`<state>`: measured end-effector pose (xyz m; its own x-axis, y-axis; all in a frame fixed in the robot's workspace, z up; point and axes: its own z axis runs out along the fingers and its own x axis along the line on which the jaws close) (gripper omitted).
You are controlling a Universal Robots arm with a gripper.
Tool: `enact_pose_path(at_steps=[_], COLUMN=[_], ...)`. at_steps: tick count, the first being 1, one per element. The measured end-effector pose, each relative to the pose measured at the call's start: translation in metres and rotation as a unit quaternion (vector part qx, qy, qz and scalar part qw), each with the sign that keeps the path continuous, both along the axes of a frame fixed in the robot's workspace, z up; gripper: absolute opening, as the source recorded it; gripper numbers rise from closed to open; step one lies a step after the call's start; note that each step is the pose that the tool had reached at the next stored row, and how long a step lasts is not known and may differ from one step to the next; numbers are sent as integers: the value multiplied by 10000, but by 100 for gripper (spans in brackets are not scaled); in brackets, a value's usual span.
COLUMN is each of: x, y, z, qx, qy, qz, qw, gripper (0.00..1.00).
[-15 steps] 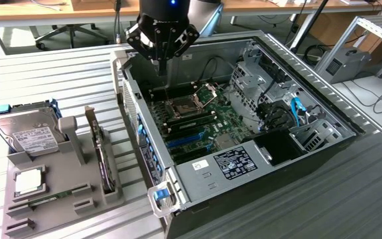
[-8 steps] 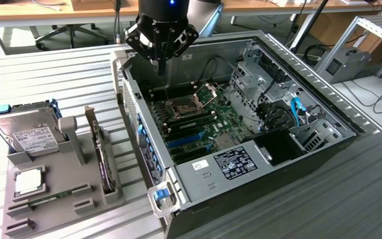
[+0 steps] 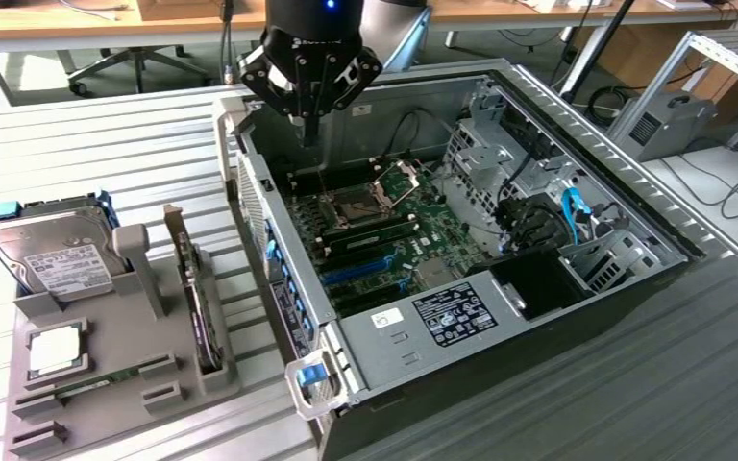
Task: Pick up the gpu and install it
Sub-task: 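Reach for the gpu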
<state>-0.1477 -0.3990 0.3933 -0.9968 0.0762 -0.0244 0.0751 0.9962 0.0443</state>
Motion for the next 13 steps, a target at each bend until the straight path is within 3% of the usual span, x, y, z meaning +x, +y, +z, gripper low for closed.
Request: enact_pose_path(at_steps=[13], x=[-31], y=[0], z=[0], qx=[0], qy=[0], qz=[0], qw=[10000], gripper=[11])
